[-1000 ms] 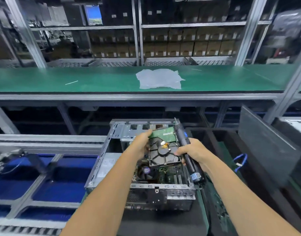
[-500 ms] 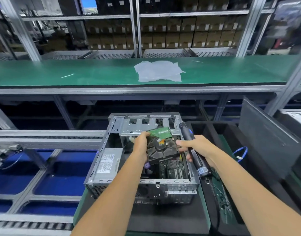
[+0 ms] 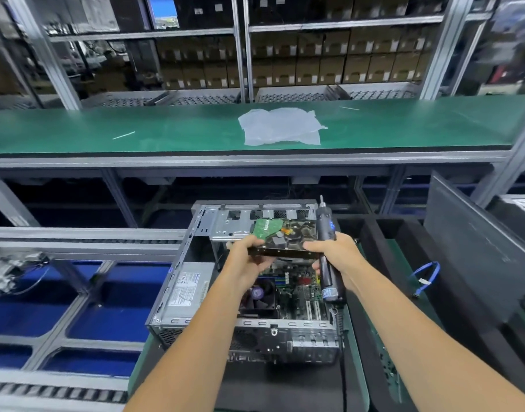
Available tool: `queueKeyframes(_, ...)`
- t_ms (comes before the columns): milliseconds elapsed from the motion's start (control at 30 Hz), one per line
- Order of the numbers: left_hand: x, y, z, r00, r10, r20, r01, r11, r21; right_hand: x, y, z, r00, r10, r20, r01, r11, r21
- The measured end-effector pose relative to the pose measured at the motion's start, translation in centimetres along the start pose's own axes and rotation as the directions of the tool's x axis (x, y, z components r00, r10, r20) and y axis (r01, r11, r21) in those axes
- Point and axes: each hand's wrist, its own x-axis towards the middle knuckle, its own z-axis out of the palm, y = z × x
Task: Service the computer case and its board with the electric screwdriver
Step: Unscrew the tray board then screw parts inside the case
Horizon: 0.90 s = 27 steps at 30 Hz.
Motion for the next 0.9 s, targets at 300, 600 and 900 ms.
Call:
queueKeyframes(300,1.2,2.1,-1.9,0.991,-0.13,0.026,0.103,0.877,0.47,1.0,-0.8,-1.6,0.977,0.045,0.21,-0.03,0.997,-0.071)
queueKeyframes(600,0.5,2.8,-3.5,0.831,-0.502,0.24,0.197,0.669,0.717,2.3,-1.1,-1.9,0.993,0.016,0.119,-0.006,0.996,-0.09)
queueKeyframes(900,1.0,-0.2,-3.0,0.89,-0.437,0.129,0.29,0.761,0.58,3.0,0.8,-1.2,0.994,0.04,0.106,-0.038,0.999,-0.018)
